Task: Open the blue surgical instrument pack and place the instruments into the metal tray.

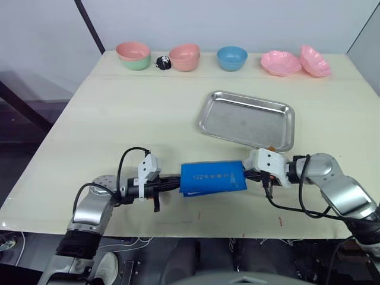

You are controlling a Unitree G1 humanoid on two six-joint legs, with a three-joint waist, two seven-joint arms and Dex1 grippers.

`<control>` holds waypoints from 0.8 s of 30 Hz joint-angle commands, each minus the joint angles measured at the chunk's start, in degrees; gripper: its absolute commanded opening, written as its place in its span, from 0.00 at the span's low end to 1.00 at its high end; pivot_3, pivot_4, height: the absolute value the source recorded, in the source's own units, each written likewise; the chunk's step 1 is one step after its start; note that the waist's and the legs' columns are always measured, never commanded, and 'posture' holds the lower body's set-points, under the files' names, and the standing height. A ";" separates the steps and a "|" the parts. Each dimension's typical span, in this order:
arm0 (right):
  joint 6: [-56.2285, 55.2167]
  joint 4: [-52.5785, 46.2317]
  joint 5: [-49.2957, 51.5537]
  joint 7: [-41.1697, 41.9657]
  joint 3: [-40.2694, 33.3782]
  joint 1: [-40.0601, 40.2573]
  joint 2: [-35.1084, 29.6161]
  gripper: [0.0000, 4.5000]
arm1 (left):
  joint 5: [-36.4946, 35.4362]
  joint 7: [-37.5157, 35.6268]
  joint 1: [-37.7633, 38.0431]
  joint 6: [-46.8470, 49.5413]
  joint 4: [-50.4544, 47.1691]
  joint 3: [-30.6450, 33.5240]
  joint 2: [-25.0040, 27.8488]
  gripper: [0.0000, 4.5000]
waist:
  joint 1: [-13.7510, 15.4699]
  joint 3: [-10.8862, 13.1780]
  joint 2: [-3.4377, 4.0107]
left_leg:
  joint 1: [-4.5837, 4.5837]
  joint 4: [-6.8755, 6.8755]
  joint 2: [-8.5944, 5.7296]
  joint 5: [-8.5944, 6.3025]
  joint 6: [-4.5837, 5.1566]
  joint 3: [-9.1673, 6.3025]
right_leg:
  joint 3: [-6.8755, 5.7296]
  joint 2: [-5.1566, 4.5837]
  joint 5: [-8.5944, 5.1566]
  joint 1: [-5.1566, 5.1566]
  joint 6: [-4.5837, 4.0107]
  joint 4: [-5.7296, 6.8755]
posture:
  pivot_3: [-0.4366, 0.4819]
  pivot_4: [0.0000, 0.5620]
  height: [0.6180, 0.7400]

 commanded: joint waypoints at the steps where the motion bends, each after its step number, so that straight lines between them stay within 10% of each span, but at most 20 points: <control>1: 2.44 -7.10 3.65 -1.43 -3.84 3.40 -0.18 0.00 | 1.58 -2.65 -1.31 -1.34 0.21 -6.62 -3.20 0.01 | 0.07 -0.01 0.01 | 0.01 0.00 0.00 0.00 0.00 0.03 | 0.02 0.00 0.00 0.00 0.00 0.00 | 0.48 0.27 1.00; 24: -2.15 -8.89 7.48 -6.71 -17.70 17.47 -0.27 0.00 | 2.45 -4.80 -3.66 -3.27 3.61 -3.75 -3.16 0.01 | -0.76 0.00 0.04 | 0.05 -0.01 -0.02 0.01 0.02 -0.04 | 0.05 0.08 -0.03 0.05 0.05 0.03 | 0.48 0.27 1.00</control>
